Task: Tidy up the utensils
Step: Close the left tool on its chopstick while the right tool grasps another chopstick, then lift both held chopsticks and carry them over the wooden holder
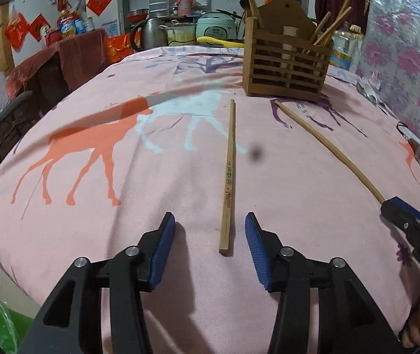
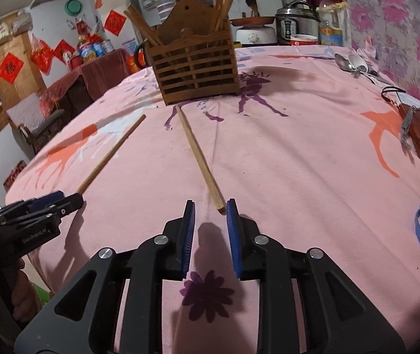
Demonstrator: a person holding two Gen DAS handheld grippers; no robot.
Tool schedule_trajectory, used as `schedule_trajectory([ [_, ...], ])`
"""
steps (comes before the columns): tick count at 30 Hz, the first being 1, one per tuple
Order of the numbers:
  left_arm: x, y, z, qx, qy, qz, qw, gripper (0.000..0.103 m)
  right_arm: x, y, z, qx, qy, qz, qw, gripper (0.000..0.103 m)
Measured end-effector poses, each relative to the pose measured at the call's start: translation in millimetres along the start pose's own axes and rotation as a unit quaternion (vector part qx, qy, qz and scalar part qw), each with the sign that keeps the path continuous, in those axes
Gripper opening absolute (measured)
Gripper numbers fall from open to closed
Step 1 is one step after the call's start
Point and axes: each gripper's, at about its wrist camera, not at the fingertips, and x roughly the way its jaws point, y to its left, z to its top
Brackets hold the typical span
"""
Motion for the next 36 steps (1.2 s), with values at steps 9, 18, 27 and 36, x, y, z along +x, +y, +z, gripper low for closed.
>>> schedule_trajectory([
  [9,2.7,-2.2,0.8,0.006,-0.010,0.003,0.9999,0.047,16.5,5.4,10.2,-0.003,0.018,-0.029,0.999,0.021],
  [18,-5.8,-25.0,-10.9,0.051,-0.024,-0.005,0.9984,0.007,5.8,10.9,-3.7,-0.022,0.003,-0.028,0.999,0.007],
  [27,-11.9,-30.6,-17.0,0.056,-0.022,-0.011,0.9981,0.008,-3.6,15.3,-13.6,-0.039,-0.005,-0.031,0.999,0.007],
  [36,-11.4,-29.2,-17.3,0.053,-0.022,-0.012,0.9983,0.010,-4.4,16.0,-15.3,-0.041,-0.010,-0.032,0.999,0.008],
])
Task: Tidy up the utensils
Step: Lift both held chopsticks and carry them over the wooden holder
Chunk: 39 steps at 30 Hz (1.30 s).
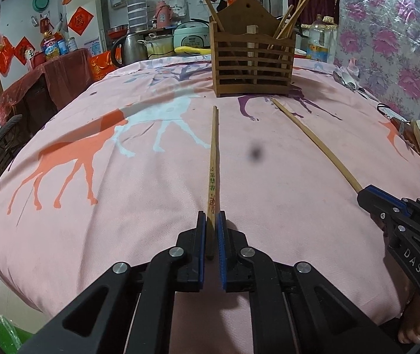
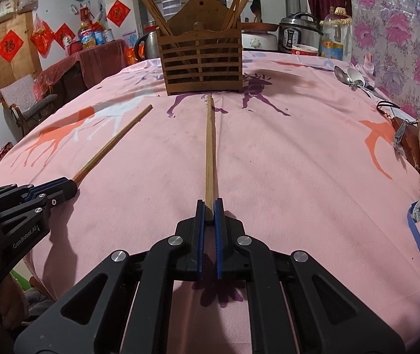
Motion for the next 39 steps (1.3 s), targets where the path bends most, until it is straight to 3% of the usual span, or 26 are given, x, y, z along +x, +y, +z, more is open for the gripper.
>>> schedule_trajectory([
  [15,-11.2,7.2,3.0,-0.011,0.008,-0.006,0.9999,0.006,-8.4,-0.4,0.4,0.001,-0.007,0.005,1.000,0.007],
  [31,-99.1,22.6,15.7,-0.044,-0.063,-0.001,0.9970,0.006,-112.7,-6.4,29.1,0.009,-0.138,0.008,0.990,0.006],
  [39,-140.2,23.1,43.9,-0.049,-0.094,-0.023,0.9941,0.006,-148.1,-8.7,44.8,0.014,-0.172,0.025,0.985,0.006],
])
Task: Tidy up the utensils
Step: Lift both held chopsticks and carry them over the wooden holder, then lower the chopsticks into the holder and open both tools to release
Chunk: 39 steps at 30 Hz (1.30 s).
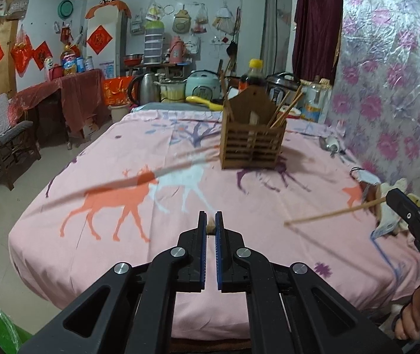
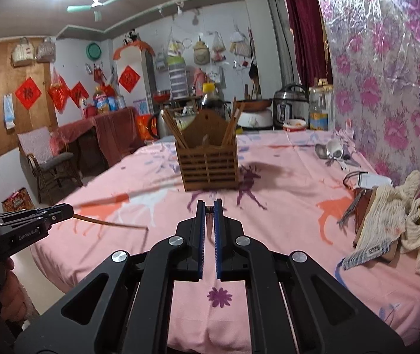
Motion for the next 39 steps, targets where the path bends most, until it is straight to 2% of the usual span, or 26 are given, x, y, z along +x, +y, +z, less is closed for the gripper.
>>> schedule_trajectory([
  [6,16.1,-3.8,39.2,0.005,0.009,-0.016,0.9998,0.006,14.4,-4.5,32.4,0.008,0.007,0.015,1.000,0.006],
  [11,40.5,-10.5,83.2,0.012,0.019,-0.031,0.9993,0.006,38.5,-10.1,60.5,0.024,0.019,0.030,0.999,0.006],
  [16,62.3,-23.6,131.8,0.024,0.016,-0.047,0.9985,0.006,65.3,-13.5,96.9,0.025,0.011,0.034,0.999,0.006],
  [21,77.5,-38.8,192.9,0.034,-0.015,-0.056,0.9977,0.006,87.2,-13.6,139.7,0.016,-0.015,0.026,0.999,0.006],
  [27,91.2,-50.3,259.1,0.029,-0.073,-0.060,0.9951,0.006,122.8,-13.8,199.5,0.014,-0.074,0.011,0.997,0.006],
  [30,110.9,-52.2,273.7,0.026,-0.085,-0.052,0.9947,0.006,148.8,-13.1,212.8,0.016,-0.087,0.003,0.996,0.006],
  [33,138.7,-49.9,270.6,0.017,-0.077,-0.048,0.9957,0.006,180.0,-9.8,209.7,0.005,-0.085,-0.008,0.996,0.006],
  [35,169.2,-44.2,256.6,0.003,-0.048,-0.048,0.9977,0.006,203.1,-9.6,200.8,-0.003,-0.066,-0.019,0.998,0.007],
  [36,177.3,-41.2,251.7,-0.003,-0.037,-0.045,0.9983,0.006,219.1,-10.7,192.4,-0.006,-0.039,-0.020,0.999,0.007],
  [39,196.4,-28.9,233.8,-0.013,0.003,-0.039,0.9992,0.006,222.9,-17.0,179.1,0.009,-0.018,-0.013,1.000,0.011],
])
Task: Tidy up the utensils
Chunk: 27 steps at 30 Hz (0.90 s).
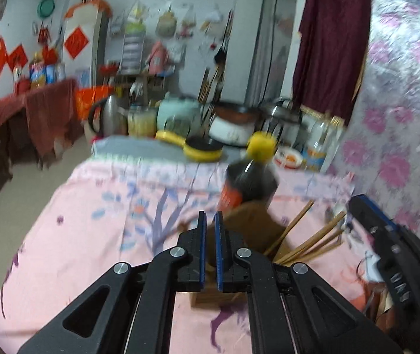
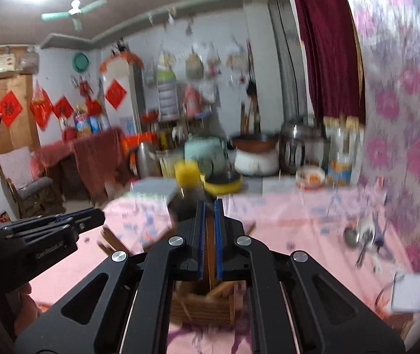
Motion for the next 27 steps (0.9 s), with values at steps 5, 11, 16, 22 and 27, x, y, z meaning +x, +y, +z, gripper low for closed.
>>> schedule_trajectory([
  [5,-22.4,26.1,-12.0,-0.027,-0.011,0.019,0.9994,0.042,-31.6,0.4,-2.2,-0.006,-0.019,-0.004,1.000,0.013],
  [11,-64.7,33.5,-26.7,-0.036,-0.032,0.041,0.9980,0.050,-64.9,6.5,-13.2,0.003,-0.021,-0.004,1.000,0.018],
  [16,-96.2,30.3,-50.1,-0.030,-0.042,0.067,0.9964,0.062,-90.5,6.9,-29.4,0.012,-0.017,-0.012,1.000,0.027],
  [22,-133.8,12.3,-92.6,-0.014,-0.057,0.099,0.9934,0.072,-130.4,8.5,-57.1,0.023,-0.005,-0.025,0.999,0.040],
  [27,-167.8,1.8,-125.6,-0.009,-0.062,0.114,0.9915,0.079,-167.7,7.5,-78.0,0.027,-0.005,-0.043,0.999,0.055],
])
